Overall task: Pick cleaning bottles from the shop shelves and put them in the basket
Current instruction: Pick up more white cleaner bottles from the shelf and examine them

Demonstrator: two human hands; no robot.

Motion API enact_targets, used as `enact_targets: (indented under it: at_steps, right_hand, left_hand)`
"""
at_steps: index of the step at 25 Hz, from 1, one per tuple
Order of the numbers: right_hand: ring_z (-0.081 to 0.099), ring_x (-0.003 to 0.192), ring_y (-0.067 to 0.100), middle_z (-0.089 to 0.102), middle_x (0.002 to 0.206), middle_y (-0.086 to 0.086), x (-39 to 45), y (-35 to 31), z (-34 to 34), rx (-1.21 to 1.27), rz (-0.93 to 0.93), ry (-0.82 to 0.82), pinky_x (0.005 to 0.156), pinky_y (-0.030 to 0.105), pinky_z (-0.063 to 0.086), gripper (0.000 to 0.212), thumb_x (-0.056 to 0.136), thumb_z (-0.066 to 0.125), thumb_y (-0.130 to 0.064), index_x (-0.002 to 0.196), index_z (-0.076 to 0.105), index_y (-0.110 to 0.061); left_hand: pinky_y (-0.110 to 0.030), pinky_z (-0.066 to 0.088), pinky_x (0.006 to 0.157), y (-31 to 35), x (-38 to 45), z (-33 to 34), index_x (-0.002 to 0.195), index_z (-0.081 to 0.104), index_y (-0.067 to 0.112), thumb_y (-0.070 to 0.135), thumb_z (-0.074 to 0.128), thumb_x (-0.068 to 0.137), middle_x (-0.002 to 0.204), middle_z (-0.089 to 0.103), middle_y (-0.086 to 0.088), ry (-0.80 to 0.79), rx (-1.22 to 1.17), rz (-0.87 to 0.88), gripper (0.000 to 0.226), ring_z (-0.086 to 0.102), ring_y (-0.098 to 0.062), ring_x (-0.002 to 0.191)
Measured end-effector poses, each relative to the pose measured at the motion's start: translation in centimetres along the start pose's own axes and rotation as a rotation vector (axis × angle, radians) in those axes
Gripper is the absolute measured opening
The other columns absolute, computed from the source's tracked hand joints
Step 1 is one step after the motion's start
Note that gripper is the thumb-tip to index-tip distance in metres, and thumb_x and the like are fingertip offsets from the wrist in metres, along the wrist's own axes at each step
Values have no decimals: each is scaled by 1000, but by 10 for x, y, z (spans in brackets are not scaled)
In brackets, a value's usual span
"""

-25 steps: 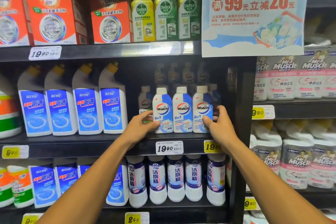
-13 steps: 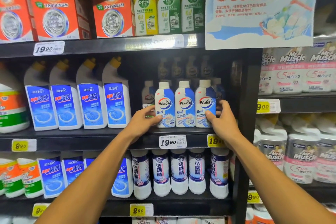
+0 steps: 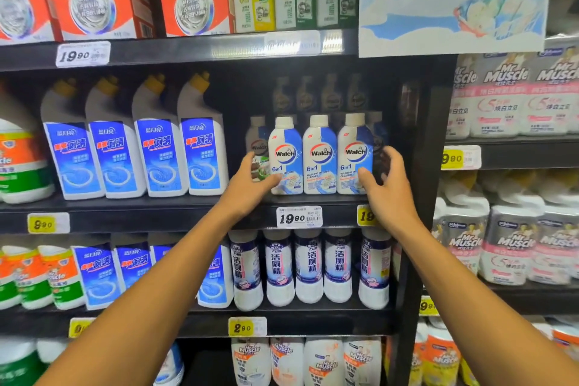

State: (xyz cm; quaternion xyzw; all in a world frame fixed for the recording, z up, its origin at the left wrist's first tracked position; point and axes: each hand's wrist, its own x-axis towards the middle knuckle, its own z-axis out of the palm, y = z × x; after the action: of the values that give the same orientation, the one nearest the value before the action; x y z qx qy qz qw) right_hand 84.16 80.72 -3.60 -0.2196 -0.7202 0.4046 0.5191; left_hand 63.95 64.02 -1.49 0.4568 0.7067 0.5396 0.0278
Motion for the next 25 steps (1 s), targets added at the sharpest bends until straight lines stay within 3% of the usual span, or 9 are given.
enact_targets:
  at_steps: [3, 7, 9, 13, 16, 18, 21, 25]
  right_hand:
    - [51, 122, -5, 54, 134, -14, -35, -3, -3, 46, -156, 134, 102, 12, 40, 45, 97, 59, -17, 139, 46, -24]
    - [65, 89, 5, 66, 96, -23, -90, 7, 5, 106, -217, 232, 74, 14, 50, 18, 95, 59, -14, 102, 62, -30]
    - [64, 79, 12, 66, 89, -23, -112, 17, 23, 107, -157, 178, 68, 15, 50, 25, 95, 61, -8, 94, 62, -32]
    - [61, 81, -3, 69, 90, -15, -147, 32, 83, 78, -5, -40, 69, 10, 47, 27, 96, 62, -10, 96, 63, -37]
    - [60, 83, -1, 68, 102, -4, -153, 32, 128, 43, 102, -159, 74, 15, 46, 19, 97, 60, -16, 109, 66, -29]
    - [60, 82, 0, 65, 109, 1, -149, 24, 157, -21, 106, -177, 77, 21, 48, 30, 95, 63, -19, 125, 62, -20]
    - [62, 89, 14, 67, 104, 5, -142, 12, 189, -154, 125, -165, 80, 33, 50, 50, 93, 65, -33, 138, 49, -18]
    - [62, 98, 34, 62, 111, 11, -141, 11, 218, -462, 58, -14, 70, 35, 40, 43, 93, 62, -46, 114, 49, -11]
  left_hand:
    - [-5, 44, 91, -5, -46, -4, 126, 47, 35, 14, 63, 95, 119, 53, 28, 105, -122, 143, 40, 52, 22, 105]
    - [-10, 49, 85, -31, -102, -6, 122, 58, 16, 0, 58, 95, 113, 67, 5, 173, -258, 124, 31, 64, 4, 100]
    - [-13, 51, 83, -48, -124, -7, 113, 63, 20, -3, 58, 94, 107, 70, 1, 148, -287, 82, 30, 66, -1, 97]
    - [-28, 57, 80, -93, -151, -15, 100, 69, 22, 6, 61, 94, 101, 74, -6, 165, -456, -207, 19, 71, -15, 92]
    - [-30, 54, 75, -128, -164, -25, 99, 69, 19, 11, 62, 93, 99, 73, -7, 157, -495, -398, 13, 71, -18, 91]
    - [-29, 53, 73, -150, -173, -35, 99, 68, 19, 10, 62, 93, 98, 73, -5, 135, -484, -474, 13, 71, -16, 90]
    - [-29, 53, 73, -174, -184, -53, 99, 67, 19, 9, 62, 93, 99, 73, -6, 117, -494, -549, 13, 70, -18, 93]
    - [-28, 55, 72, -189, -190, -67, 99, 69, 17, 7, 60, 94, 99, 74, -4, 104, -522, -566, 14, 71, -18, 91]
